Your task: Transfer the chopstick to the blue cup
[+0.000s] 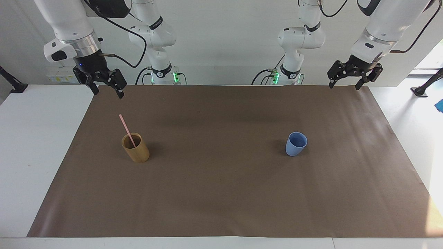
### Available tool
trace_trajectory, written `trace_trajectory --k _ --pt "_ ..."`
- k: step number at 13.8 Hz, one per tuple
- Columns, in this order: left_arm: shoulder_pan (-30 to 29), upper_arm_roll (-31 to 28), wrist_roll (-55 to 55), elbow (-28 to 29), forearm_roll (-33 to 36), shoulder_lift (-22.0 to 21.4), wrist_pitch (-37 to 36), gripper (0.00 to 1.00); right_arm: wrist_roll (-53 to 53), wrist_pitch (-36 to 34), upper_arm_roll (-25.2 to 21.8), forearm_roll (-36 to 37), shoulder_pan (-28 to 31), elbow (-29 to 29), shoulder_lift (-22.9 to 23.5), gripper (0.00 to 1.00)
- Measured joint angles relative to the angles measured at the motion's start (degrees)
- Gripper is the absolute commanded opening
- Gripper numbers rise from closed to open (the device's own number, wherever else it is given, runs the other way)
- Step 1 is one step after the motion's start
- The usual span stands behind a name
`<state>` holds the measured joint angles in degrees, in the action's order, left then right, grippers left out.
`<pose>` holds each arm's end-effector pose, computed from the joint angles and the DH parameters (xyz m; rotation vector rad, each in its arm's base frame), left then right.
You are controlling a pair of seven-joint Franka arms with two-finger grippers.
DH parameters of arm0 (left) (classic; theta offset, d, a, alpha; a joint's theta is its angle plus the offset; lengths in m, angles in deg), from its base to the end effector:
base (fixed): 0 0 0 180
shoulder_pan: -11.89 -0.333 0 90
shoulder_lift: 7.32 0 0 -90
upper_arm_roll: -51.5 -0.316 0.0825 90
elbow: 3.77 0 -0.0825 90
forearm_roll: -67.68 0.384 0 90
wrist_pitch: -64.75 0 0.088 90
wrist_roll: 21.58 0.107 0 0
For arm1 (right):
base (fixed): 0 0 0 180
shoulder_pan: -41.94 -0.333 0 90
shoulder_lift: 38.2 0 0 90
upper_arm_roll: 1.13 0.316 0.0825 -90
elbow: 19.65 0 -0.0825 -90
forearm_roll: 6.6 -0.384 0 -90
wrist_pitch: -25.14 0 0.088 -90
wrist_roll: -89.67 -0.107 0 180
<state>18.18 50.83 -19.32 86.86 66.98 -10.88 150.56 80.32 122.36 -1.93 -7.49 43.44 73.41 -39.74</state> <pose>0.5250 -0.0528 0.6466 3.1216 -0.2162 -0.0350 0.5578 -0.0210 0.6257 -3.0996 0.3181 -0.1533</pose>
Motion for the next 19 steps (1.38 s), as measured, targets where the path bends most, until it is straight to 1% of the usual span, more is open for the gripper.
trace_trajectory --k 2,5,8,11,13,14,15,16,17,18,19 --pt "0.00 0.00 0.00 0.00 0.00 0.00 0.00 1.00 2.95 4.40 0.00 0.00 0.34 3.79 -0.02 1.00" --pt "0.00 0.00 0.00 0.00 0.00 0.00 -0.02 1.00 10.58 9.67 -0.01 0.00 1.02 10.66 -0.07 1.00" --pt "0.00 0.00 0.00 0.01 0.00 0.00 -0.02 1.00 14.01 17.19 -0.03 0.00 1.87 17.76 -0.71 1.00" --pt "0.00 -0.01 0.00 0.01 -0.55 0.00 0.10 1.00 15.68 20.90 -0.02 0.00 1.93 24.92 -1.67 1.00" --pt "-0.03 -0.03 0.00 0.16 -0.83 0.00 0.83 1.00 16.56 22.52 -0.01 0.00 1.93 27.55 -1.94 1.00" --pt "-0.09 -0.11 0.00 0.64 -0.83 0.01 1.51 1.00 16.63 22.75 0.00 0.00 1.93 27.91 -2.03 0.72" --pt "-0.12 -0.16 0.00 1.76 -0.83 0.05 3.05 1.00 16.69 22.77 0.02 0.00 1.89 28.02 -2.19 0.40" --pt "-0.13 -0.16 -0.01 3.67 -0.84 0.14 5.77 1.00 16.74 22.77 0.11 0.00 1.82 28.07 -2.42 0.17" --pt "-0.13 -0.13 -0.05 6.57 -0.89 0.33 9.75 1.00 16.75 22.77 0.27 0.00 1.76 28.11 -2.63 0.04" --pt "-0.13 -0.03 -0.16 9.69 -1.01 0.67 13.89 1.00 16.75 22.89 0.35 0.00 1.70 28.12 -2.74 0.00" --pt "-0.13 0.08 -0.32 12.25 -1.11 1.03 17.22 1.00 16.75 23.48 0.37 0.00 1.68 28.13 -2.76 0.00"
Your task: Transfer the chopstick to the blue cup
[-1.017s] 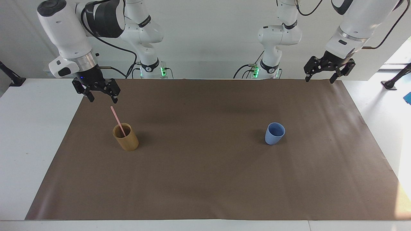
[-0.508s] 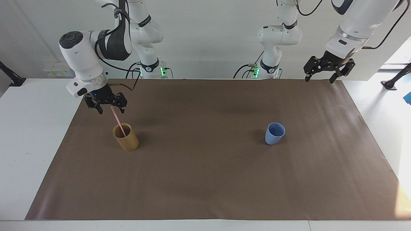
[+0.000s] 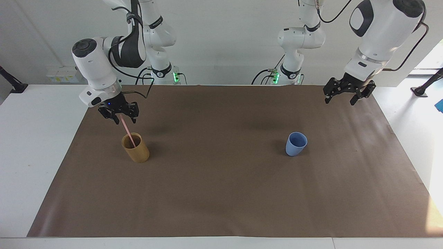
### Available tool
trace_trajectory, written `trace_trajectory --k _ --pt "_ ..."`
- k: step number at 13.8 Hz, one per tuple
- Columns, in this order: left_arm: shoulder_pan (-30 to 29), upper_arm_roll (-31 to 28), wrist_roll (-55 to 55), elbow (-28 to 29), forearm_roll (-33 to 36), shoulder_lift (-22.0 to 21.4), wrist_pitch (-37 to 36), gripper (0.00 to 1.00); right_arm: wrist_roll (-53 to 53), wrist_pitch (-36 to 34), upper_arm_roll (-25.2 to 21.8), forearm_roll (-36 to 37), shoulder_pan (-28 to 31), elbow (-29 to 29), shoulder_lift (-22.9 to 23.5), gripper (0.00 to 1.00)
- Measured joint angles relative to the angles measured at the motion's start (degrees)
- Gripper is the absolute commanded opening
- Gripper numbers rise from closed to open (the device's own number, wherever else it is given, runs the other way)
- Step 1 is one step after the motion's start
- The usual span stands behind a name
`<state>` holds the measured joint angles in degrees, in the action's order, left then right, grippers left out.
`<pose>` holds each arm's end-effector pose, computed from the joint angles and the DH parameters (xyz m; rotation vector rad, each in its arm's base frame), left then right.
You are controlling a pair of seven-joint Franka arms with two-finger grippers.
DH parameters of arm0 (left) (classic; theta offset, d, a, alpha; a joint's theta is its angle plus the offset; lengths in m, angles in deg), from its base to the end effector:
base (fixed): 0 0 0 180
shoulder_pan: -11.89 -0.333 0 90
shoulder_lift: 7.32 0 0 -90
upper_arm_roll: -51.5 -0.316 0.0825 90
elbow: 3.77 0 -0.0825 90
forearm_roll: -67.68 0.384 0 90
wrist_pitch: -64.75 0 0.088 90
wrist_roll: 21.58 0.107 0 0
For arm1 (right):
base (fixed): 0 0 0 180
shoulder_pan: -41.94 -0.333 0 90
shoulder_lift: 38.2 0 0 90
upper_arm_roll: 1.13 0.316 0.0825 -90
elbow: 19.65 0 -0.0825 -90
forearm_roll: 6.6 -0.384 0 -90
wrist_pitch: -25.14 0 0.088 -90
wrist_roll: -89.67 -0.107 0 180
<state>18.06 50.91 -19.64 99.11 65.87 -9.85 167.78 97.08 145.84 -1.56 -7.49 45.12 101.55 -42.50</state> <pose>0.5511 -0.0564 0.5618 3.1019 -0.1939 0.0711 0.5322 -0.0329 0.4532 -3.1307 -0.0921 -0.1055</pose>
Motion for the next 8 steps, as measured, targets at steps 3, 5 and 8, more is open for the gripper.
trace_trajectory --k 3,5,8 --pt "0.01 0.23 -0.52 6.01 -0.55 1.38 8.20 1.00 0.00 3.53 -0.02 0.00 0.04 0.04 0.04 0.00" --pt "0.21 0.62 -2.42 8.82 -1.16 2.79 12.89 1.00 0.00 4.36 -0.07 -0.01 0.08 -0.17 0.19 0.00" --pt "1.89 1.26 -7.04 12.35 -1.41 5.94 19.98 1.00 0.00 4.38 -0.07 -0.06 0.08 -1.33 0.72 0.00"
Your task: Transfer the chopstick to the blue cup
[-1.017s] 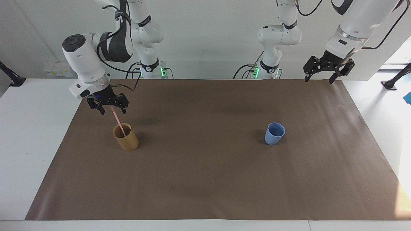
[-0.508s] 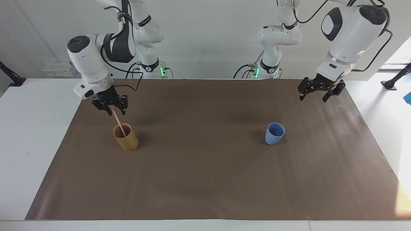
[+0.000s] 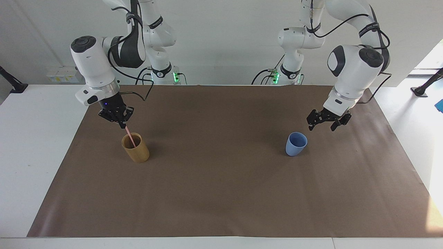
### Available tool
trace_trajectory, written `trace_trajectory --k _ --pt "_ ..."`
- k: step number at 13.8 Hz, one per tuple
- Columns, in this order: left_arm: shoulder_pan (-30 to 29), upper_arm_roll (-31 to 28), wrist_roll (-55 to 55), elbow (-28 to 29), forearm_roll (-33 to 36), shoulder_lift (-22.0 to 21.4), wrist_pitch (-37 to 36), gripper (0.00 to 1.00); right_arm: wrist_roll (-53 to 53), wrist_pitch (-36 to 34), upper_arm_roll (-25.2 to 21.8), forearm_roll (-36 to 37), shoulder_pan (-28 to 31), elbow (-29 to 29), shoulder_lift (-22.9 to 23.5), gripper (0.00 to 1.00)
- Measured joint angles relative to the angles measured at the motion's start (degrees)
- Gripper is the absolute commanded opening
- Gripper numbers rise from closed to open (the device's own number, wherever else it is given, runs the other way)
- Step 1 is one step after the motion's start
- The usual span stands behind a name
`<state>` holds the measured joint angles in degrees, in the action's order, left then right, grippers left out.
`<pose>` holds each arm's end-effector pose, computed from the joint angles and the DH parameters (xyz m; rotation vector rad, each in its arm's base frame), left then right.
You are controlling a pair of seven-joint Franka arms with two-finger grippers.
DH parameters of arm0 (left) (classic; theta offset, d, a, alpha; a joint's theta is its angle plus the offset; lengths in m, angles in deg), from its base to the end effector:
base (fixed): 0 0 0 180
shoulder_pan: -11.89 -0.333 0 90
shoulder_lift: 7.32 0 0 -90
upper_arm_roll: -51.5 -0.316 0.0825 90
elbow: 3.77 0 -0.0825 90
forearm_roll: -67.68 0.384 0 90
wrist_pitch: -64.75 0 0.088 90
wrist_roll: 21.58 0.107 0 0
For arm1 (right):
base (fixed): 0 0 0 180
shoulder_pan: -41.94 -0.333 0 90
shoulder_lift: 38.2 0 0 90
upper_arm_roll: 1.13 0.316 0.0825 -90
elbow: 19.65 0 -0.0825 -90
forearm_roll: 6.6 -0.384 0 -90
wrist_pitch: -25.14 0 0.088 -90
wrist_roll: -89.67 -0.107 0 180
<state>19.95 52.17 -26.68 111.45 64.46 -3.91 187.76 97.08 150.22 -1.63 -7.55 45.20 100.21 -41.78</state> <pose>0.5667 -0.0893 0.4320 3.0814 -0.0531 0.1079 0.5456 -0.0353 0.4652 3.1309 0.0864 0.2421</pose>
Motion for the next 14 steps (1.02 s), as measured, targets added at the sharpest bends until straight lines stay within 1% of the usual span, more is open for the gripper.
trace_trajectory --k 1,3,4,5,6,10,11,12,14 --pt "0.70 0.06 -0.68 1.16 0.00 1.02 2.16 1.00 0.00 -0.02 0.00 0.00 0.00 -0.16 0.10 0.03" --pt "1.44 0.14 -1.22 3.06 -0.01 2.65 4.90 1.00 0.85 -0.04 0.00 0.00 0.00 -0.21 0.26 0.27" --pt "1.47 0.13 -1.22 3.74 -0.01 3.22 5.62 0.82 2.09 -0.05 0.00 0.00 0.00 -0.21 0.32 0.41" --pt "1.50 0.11 -1.22 4.31 -0.02 3.59 6.30 0.07 3.56 -0.09 0.00 0.00 -0.01 -0.21 0.36 0.43" --pt "1.63 0.13 -1.22 4.63 -0.02 3.78 6.88 0.00 4.94 -0.23 0.01 0.00 -0.01 -0.20 0.36 0.43" --pt "2.32 0.24 -0.03 4.83 -0.02 4.19 9.06 0.00 11.53 -1.11 -0.10 0.00 0.12 0.41 0.37 0.42" --pt "2.32 0.23 0.27 4.83 -0.02 4.19 9.37 0.00 12.31 -1.59 -0.11 0.00 0.12 0.61 0.37 0.38" --pt "2.32 0.23 0.56 4.78 0.01 4.19 9.64 0.00 12.79 -2.45 -0.11 0.00 0.12 0.70 0.37 0.30" --pt "2.33 0.23 0.86 4.12 0.74 4.27 9.92 0.00 15.84 -5.26 -0.11 0.00 0.12 0.71 0.28 0.06"
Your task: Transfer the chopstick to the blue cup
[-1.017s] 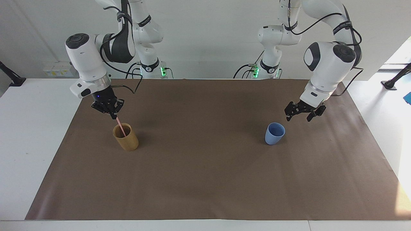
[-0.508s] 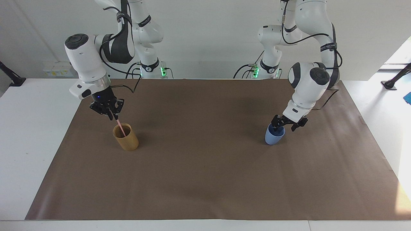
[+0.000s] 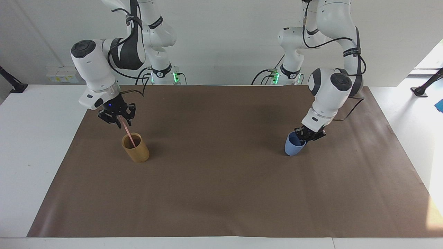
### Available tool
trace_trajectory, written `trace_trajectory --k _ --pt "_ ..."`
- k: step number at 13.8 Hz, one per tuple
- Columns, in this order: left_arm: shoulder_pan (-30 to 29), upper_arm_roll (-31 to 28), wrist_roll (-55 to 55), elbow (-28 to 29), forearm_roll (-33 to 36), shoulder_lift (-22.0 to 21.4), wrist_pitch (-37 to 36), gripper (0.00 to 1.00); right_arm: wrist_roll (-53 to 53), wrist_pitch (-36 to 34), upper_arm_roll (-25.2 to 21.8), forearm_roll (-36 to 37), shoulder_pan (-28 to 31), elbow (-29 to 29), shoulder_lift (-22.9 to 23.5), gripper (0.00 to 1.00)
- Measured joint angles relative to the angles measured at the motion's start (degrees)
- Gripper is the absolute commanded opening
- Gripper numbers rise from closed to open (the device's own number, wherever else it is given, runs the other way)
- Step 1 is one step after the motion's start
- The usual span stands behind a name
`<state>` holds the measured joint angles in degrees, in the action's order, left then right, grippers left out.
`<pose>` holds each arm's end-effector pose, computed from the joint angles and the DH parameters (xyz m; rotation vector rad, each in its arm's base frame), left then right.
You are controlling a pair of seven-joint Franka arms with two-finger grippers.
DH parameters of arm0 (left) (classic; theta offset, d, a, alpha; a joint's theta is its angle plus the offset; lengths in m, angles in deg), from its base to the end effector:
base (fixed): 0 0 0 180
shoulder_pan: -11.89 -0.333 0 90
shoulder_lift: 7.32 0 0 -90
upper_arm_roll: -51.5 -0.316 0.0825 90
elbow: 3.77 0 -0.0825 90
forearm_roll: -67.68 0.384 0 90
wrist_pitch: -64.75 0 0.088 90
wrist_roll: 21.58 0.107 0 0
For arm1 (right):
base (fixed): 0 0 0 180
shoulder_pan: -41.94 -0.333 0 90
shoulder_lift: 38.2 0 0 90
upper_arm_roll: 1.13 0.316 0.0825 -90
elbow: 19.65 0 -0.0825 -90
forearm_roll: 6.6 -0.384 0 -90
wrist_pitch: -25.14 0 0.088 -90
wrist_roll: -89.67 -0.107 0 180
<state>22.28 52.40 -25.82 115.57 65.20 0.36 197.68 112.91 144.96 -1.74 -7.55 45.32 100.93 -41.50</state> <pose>0.5675 -0.1139 0.3725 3.0856 -0.1466 0.1506 0.5347 -0.0365 0.4476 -3.0943 -0.5122 -0.0732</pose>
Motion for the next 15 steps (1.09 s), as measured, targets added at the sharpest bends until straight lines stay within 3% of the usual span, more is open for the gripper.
trace_trajectory --k 1,4,6,9,15 --pt "0.05 0.01 0.00 -0.95 0.60 0.03 -0.01 0.00 1.89 -1.77 -0.01 0.00 0.01 -0.01 -0.14 0.00" --pt "2.86 0.02 -2.24 -7.16 2.47 0.03 -5.56 0.00 3.93 -3.56 -0.07 0.00 0.28 -0.60 -0.49 0.00" --pt "8.00 0.28 -10.25 -11.08 7.76 0.29 -8.84 0.00 3.98 -3.57 0.00 0.00 0.26 -2.89 -0.35 0.00" --pt "16.50 0.69 -18.31 -12.73 9.32 0.94 -9.10 0.00 3.06 -5.73 0.45 -0.05 0.08 -6.23 -0.37 0.00" --pt "26.74 0.97 -26.23 -13.27 8.25 6.50 -3.23 0.00 -10.62 -24.52 1.37 -0.10 -0.83 -18.97 -1.33 0.00"
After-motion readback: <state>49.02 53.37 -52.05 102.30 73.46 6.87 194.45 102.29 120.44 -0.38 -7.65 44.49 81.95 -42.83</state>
